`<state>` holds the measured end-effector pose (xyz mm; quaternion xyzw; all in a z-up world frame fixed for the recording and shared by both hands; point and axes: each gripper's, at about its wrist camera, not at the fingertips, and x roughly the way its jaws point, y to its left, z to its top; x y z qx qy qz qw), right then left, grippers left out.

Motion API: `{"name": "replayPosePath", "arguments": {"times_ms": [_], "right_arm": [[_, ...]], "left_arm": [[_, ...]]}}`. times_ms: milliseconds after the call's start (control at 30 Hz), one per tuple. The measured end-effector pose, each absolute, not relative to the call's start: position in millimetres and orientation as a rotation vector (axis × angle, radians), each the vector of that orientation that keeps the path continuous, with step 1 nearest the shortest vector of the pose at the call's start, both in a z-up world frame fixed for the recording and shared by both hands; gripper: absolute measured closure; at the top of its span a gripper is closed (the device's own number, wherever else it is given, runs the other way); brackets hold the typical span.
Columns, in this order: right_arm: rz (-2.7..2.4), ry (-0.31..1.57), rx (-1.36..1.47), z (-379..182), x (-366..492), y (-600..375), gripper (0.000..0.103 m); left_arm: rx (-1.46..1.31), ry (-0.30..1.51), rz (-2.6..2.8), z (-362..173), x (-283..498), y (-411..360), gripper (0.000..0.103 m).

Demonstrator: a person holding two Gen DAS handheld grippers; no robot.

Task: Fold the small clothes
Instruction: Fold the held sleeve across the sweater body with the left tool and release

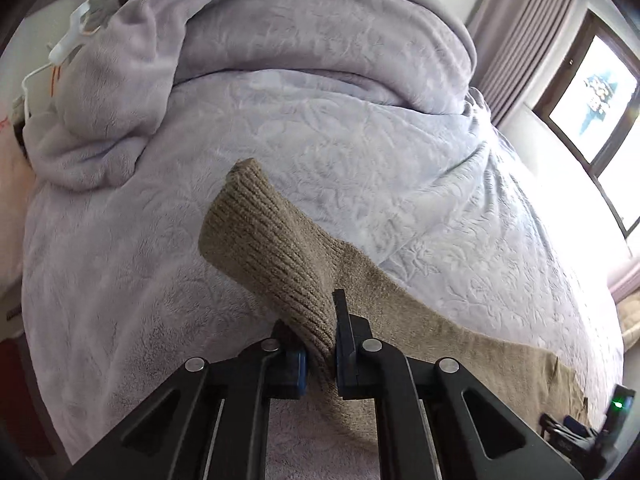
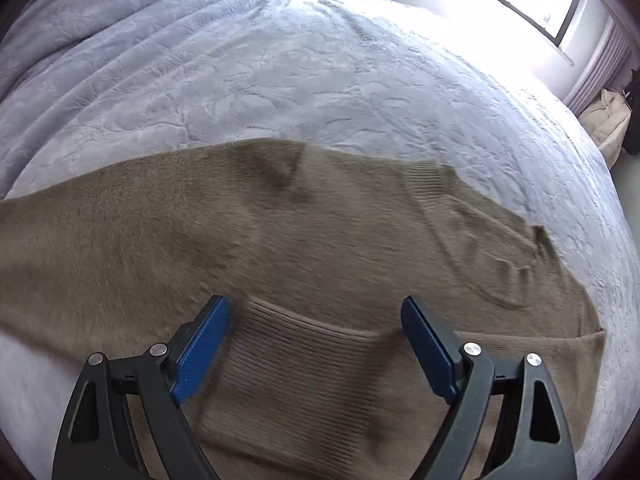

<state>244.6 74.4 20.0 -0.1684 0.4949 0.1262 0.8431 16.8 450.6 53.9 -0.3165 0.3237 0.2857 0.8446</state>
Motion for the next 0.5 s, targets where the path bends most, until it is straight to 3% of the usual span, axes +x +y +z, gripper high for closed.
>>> {"name": "replayPosePath", "arguments": {"times_ms": [200, 500], "right_arm": [[0.503, 0.941, -0.476, 29.8, 198.0, 123.7, 0.013], [0.289, 0.965, -0.264, 52.9, 211.4, -17.1, 0.013]], "left_arm": [[-0.621, 0.674, 0.553, 79.5, 42.2, 430.7, 0.093], [-0.430, 0.713, 0.370, 118.3, 105.8, 314.3, 0.093]]}}
